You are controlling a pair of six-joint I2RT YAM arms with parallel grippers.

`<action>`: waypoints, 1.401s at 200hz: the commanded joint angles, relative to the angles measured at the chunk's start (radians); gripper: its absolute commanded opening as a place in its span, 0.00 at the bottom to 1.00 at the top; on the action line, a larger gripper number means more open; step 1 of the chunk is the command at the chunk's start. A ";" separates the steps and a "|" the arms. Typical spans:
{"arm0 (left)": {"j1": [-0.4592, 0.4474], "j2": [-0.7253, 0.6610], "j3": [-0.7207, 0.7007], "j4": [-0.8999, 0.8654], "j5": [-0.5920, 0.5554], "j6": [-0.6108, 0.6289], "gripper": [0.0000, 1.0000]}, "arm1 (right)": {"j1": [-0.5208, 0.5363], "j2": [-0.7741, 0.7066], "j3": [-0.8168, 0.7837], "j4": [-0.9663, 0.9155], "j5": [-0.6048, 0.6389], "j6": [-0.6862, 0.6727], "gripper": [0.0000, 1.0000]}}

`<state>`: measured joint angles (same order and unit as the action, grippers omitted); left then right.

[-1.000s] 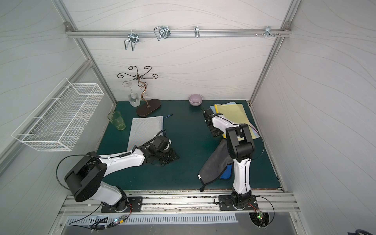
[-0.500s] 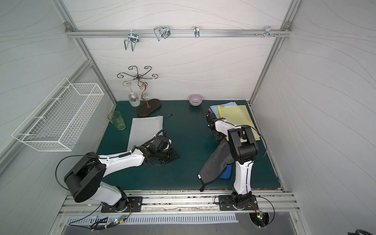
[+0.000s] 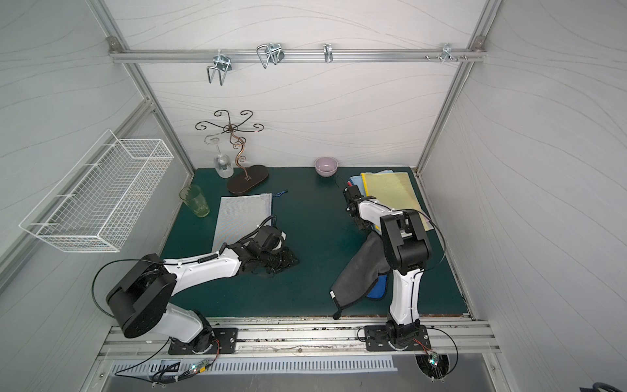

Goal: Wipe the document bag
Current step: Adjust the document bag.

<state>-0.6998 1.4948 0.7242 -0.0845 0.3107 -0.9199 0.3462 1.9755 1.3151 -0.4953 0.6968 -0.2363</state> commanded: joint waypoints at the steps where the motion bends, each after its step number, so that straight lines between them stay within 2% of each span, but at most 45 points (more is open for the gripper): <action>1: 0.005 0.000 0.018 0.026 0.000 -0.004 0.37 | -0.005 -0.019 -0.010 0.025 0.004 -0.023 0.00; 124: 0.004 0.001 0.047 0.002 -0.003 0.007 0.37 | 0.023 -0.116 -0.138 0.145 -0.005 -0.099 0.00; 216: 0.004 -0.004 0.032 0.014 -0.009 0.007 0.37 | -0.008 -0.098 -0.119 0.128 0.036 -0.082 0.00; 228: 0.004 -0.005 0.029 0.016 -0.010 0.007 0.38 | -0.009 -0.099 -0.117 0.123 0.034 -0.075 0.09; 242: 0.003 -0.008 0.025 0.020 -0.010 0.006 0.38 | -0.011 -0.099 -0.114 0.113 0.035 -0.064 0.42; 262: 0.003 -0.012 0.019 0.023 -0.012 0.004 0.38 | -0.010 -0.111 -0.108 0.104 0.033 -0.041 0.77; 280: 0.004 -0.021 0.016 0.024 -0.014 0.003 0.38 | -0.010 -0.140 -0.093 0.082 0.001 -0.004 0.89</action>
<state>-0.6998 1.4948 0.7254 -0.0879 0.3099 -0.9195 0.3408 1.8893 1.1889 -0.3748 0.7200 -0.2996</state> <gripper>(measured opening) 0.379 0.831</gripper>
